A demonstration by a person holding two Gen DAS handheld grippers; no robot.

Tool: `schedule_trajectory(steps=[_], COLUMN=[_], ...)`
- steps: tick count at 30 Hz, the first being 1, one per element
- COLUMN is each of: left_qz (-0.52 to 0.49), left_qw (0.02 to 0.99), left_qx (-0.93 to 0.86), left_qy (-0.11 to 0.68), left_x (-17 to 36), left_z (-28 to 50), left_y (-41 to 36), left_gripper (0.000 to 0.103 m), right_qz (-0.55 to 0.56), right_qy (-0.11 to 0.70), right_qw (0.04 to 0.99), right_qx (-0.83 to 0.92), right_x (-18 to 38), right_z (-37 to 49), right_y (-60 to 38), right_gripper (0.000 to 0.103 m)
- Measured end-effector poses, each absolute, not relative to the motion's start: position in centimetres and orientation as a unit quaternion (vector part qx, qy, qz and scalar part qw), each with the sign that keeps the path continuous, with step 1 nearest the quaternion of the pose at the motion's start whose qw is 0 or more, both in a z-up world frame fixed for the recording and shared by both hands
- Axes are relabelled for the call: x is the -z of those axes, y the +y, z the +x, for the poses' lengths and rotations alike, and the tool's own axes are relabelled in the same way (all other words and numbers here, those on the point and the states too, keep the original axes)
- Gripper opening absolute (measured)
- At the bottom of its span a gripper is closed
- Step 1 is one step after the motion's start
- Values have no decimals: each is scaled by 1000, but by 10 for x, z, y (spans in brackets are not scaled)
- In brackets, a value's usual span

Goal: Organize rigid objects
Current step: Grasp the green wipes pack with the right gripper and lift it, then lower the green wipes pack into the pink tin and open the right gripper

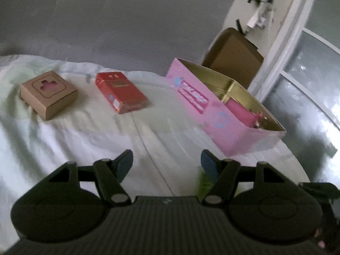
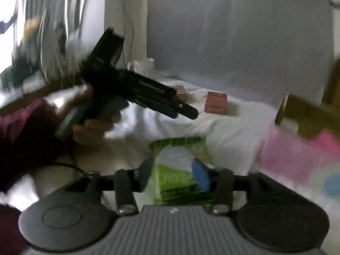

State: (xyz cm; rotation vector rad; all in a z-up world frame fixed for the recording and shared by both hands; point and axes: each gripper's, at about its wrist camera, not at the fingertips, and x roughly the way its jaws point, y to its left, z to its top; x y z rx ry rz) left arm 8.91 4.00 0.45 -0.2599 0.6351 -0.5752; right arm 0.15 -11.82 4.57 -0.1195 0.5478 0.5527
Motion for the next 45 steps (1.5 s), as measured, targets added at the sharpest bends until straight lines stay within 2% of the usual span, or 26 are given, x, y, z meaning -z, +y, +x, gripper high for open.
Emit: schedule_trajectory(steps=[4, 6, 7, 9, 11, 13, 16, 18, 26, 31, 36, 43, 44, 45], left_qz=[-133, -132, -130, -124, -118, -110, -92, -68, -107, -98, -76, -26, -24, -22], left_qw=[898, 897, 897, 897, 897, 894, 885, 887, 874, 885, 890, 894, 892, 891], left_qx=[275, 272, 273, 272, 269, 268, 285, 300, 328, 349, 367, 354, 352, 346], left_qy=[317, 322, 322, 324, 331, 342, 355, 345, 342, 292, 260, 274, 283, 293], left_x=[-4, -4, -5, -6, -4, -1, 7, 7, -8, -53, -84, -87, -84, -81], left_z=[67, 58, 53, 50, 54, 58, 58, 51, 55, 57, 87, 161, 173, 185], left_y=[39, 36, 35, 31, 26, 20, 7, -4, -9, -26, -74, -162, -172, -183], left_gripper=[72, 72, 72, 73, 76, 78, 71, 63, 60, 60, 60, 61, 62, 66], right_qz=[38, 53, 53, 50, 44, 24, -20, -17, -34, -13, -59, -58, -47, -40], right_qy=[252, 251, 254, 261, 268, 273, 295, 309, 295, 240, 176, 191, 198, 203], right_qw=[934, 934, 933, 929, 924, 921, 922, 919, 924, 943, 965, 975, 975, 975], right_qx=[-251, -249, -250, -257, -269, -275, -251, -246, -243, -229, -183, -101, -91, -81], right_x=[-44, -39, -38, -33, -29, -20, -11, -5, 0, -21, -54, -64, -62, -61], right_z=[-2, 5, 7, 9, 6, 8, 8, 15, 23, 17, 22, 80, 92, 104], right_y=[-153, -160, -163, -165, -162, -154, -144, -142, -137, -149, -172, -226, -235, -242], right_gripper=[46, 52, 59, 68, 92, 93, 89, 80, 55, 54, 54, 53, 49, 39])
